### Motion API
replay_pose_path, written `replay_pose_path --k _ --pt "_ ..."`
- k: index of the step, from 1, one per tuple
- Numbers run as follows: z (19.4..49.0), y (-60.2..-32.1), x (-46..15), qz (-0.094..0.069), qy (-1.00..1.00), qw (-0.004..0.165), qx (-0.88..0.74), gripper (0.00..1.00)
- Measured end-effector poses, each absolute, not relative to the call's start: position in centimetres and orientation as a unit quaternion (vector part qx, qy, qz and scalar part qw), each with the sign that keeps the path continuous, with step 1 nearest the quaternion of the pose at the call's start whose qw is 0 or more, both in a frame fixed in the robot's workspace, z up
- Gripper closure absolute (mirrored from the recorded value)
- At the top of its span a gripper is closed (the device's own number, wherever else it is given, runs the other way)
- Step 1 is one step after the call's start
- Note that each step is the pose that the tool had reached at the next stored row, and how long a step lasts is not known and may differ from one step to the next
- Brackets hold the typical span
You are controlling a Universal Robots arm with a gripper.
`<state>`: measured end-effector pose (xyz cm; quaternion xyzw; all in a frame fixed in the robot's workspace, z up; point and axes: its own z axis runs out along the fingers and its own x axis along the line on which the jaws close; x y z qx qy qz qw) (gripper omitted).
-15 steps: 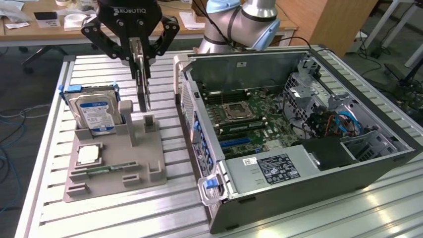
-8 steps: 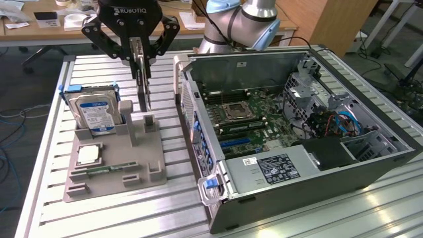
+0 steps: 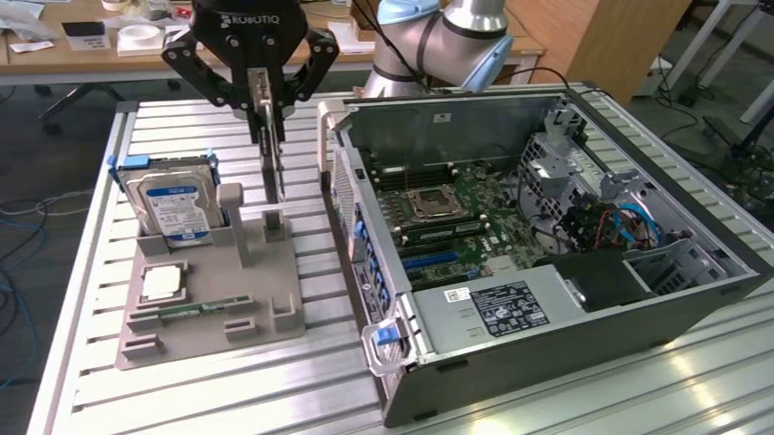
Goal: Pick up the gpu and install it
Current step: 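Pick up the gpu and move the gpu toward the slot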
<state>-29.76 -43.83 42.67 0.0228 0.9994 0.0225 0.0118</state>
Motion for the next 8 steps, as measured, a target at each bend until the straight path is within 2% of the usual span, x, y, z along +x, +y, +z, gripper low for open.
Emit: replay_pose_path --k 8 --pt "42.67 -43.83 -28.84 0.023 0.999 0.012 0.023 0.73"
